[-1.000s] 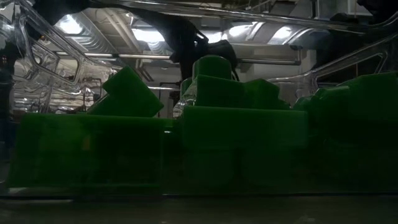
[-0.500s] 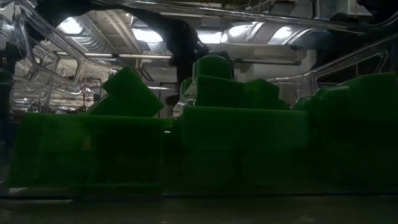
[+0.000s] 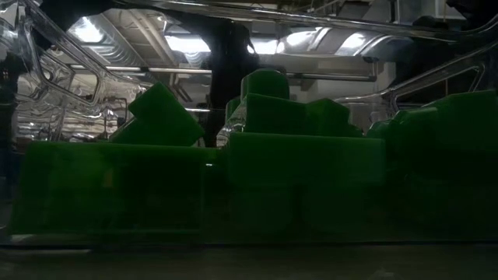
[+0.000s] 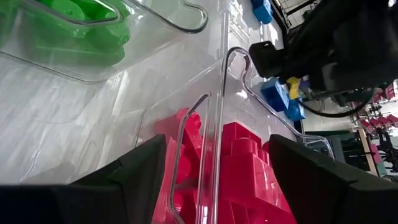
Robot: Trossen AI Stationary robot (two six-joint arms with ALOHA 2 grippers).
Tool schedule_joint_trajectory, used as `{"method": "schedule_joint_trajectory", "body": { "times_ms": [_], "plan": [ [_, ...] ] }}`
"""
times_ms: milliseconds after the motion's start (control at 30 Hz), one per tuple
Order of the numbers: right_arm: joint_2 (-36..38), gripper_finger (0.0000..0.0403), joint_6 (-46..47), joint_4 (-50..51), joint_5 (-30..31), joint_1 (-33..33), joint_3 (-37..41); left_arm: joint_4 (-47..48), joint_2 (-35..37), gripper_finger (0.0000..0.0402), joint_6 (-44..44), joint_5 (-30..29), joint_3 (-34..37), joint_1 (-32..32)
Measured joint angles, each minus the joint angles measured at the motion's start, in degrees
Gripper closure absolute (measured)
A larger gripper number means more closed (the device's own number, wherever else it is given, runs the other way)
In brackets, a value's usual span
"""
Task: Sort blocks
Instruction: Put the blue game piece into the bottom left transparent bin
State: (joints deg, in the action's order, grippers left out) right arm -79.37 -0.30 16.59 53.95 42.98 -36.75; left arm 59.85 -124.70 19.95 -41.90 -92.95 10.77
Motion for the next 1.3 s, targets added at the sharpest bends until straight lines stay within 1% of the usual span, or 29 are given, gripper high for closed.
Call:
{"method": "schedule_joint_trajectory", "body": {
  "times_ms": [67, 200, 300, 333, 433, 467, 600, 767, 867, 1033, 1300],
  "plan": [
    [0.00, 0.0121, -0.01, 0.07, 0.02, 0.00, 0.00, -1.44, 1.03, 0.0147, -0.10, -0.31, 0.00, -0.86],
    [0.00, 0.0121, -0.01, 0.46, 0.42, 0.00, 0.00, -6.70, 2.80, 0.0147, -1.80, 4.06, 0.00, -1.43],
    [0.00, 0.0121, -0.01, 0.69, 0.46, -0.02, 0.00, -11.34, 3.01, 0.0147, -2.96, 5.81, -0.02, -0.77],
    [0.00, 0.0121, -0.01, 0.85, 0.48, -0.01, 0.00, -12.33, 3.01, 0.0147, -3.04, 7.09, -0.02, -0.22],
    [0.00, 0.0121, -0.01, 0.83, 0.46, 0.00, 0.00, -12.82, 2.99, 0.0147, -1.94, 13.72, -0.03, 2.01],
    [0.00, 0.0121, 0.00, 0.77, 0.46, 0.00, 0.00, -12.32, 2.99, 0.0147, -0.81, 14.31, -0.02, 2.61],
    [0.00, 0.0121, 0.00, 0.78, 0.46, 0.00, 0.00, -12.32, 2.99, 0.0147, 2.13, 13.88, -0.02, 4.29],
    [0.00, 0.0121, 0.00, 0.77, 0.47, 0.00, 0.00, -11.40, 1.57, 0.0147, 2.37, 13.50, -0.03, 5.33],
    [0.00, 0.0121, 0.00, 0.75, 0.46, 0.00, 0.00, -11.32, 0.12, 0.0147, 2.19, 9.54, 0.00, 5.53],
    [0.00, 0.0121, -0.01, 0.75, 0.46, 0.00, 0.00, -11.90, 0.08, 0.0150, 2.18, 7.04, 1.11, 5.83],
    [0.00, 0.0121, -0.01, 1.04, 0.94, 0.00, 0.00, -9.97, 0.28, 0.0183, 2.84, 1.65, 2.69, 5.69]
  ]
}}
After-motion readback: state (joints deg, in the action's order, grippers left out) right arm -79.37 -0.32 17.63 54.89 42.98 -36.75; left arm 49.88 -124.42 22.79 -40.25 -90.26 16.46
